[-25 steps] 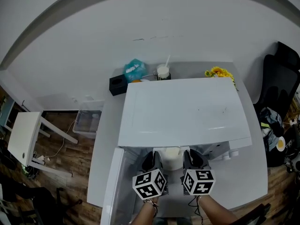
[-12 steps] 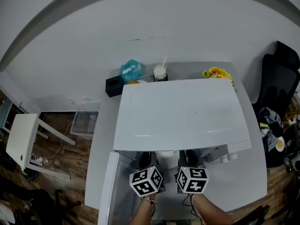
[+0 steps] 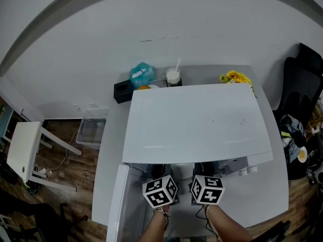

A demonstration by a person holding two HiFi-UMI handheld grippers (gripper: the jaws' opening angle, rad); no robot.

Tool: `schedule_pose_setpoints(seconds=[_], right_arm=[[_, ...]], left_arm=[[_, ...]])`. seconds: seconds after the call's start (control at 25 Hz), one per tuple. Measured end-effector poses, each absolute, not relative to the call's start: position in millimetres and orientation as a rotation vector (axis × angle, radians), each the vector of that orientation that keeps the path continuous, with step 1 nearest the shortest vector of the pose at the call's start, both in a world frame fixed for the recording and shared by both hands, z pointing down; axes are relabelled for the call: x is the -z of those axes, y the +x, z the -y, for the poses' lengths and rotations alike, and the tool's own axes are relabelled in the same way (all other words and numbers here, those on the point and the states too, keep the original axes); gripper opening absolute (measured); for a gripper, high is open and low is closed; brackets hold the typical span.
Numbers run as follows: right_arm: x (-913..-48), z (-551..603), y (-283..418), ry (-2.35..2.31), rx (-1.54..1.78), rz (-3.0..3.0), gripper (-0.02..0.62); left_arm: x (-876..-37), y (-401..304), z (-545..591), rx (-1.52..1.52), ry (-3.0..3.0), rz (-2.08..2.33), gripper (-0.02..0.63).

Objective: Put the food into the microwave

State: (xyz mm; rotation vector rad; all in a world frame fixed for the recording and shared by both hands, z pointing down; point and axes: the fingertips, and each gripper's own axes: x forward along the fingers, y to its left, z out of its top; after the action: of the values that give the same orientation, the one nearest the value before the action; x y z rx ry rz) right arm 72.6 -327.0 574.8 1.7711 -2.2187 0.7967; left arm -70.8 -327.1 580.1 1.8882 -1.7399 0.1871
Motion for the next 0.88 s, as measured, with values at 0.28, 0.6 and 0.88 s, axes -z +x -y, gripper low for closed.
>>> schedule_pose_setpoints(seconds=[0.28,0.6,0.88], right_arm=[[-582,334,72,1.772,-0.845,2.194,0.078],[-585,341,72,1.776,-0.864,2.175,0.079],[-589,344,73,1.783,-0.888,2.145,0.08]], left_arm=[[-588,-72,335,-0.204,1.862,1.749,0.069],[-594,-72,343,-0.246,1.845,1.739,0.071],[-596,-68,350,-0.297,1.856,1.734,0.071]])
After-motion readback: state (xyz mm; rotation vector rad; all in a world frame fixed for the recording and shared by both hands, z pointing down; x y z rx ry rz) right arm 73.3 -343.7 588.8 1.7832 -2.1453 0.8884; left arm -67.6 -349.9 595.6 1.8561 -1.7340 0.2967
